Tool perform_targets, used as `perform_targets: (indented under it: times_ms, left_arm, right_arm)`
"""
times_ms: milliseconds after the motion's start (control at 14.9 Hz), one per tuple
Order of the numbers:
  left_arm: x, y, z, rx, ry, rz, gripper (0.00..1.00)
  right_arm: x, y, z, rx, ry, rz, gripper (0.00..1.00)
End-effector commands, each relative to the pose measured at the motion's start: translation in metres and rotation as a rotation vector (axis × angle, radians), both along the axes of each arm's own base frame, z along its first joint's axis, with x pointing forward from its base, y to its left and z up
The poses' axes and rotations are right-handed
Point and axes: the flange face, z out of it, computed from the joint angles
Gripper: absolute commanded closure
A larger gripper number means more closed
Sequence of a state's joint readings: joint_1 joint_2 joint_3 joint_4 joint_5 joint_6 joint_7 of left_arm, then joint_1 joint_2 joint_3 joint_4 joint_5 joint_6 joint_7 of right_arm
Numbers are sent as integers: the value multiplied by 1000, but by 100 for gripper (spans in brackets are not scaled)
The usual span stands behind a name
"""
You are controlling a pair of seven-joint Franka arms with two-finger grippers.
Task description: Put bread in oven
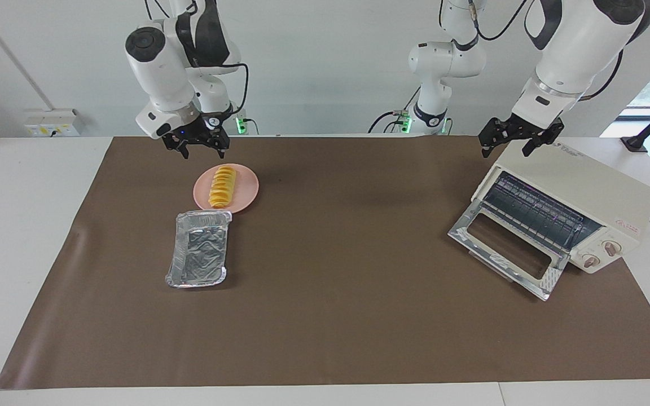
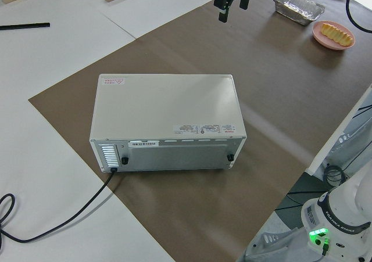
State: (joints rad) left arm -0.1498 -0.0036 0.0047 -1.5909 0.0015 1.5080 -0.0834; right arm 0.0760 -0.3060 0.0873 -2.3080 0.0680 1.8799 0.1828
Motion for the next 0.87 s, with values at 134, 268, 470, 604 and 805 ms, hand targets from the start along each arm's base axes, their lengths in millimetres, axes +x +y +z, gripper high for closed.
perform_targets:
  times_ms: [134, 268, 470, 604, 805]
  left_arm:
    - [-2, 2, 5, -19, -11, 1, 0]
    - [-2, 2, 5, -19, -11, 1, 0]
    - [-2, 2, 5, -19, -11, 1, 0]
    - [-2, 2, 5, -19, -11, 1, 0]
    - [-2, 2, 5, -19, -11, 1, 0]
  right_arm:
    - [-35, -5, -68, -1, -14, -81, 0]
    - [-39, -7, -94, 8, -21, -129, 0]
    - [-36, -7, -120, 37, -11, -200, 1]
    - [-33, -8, -135, 34, -22, -272, 1]
    - [-35, -9, -152, 30, -34, -303, 7]
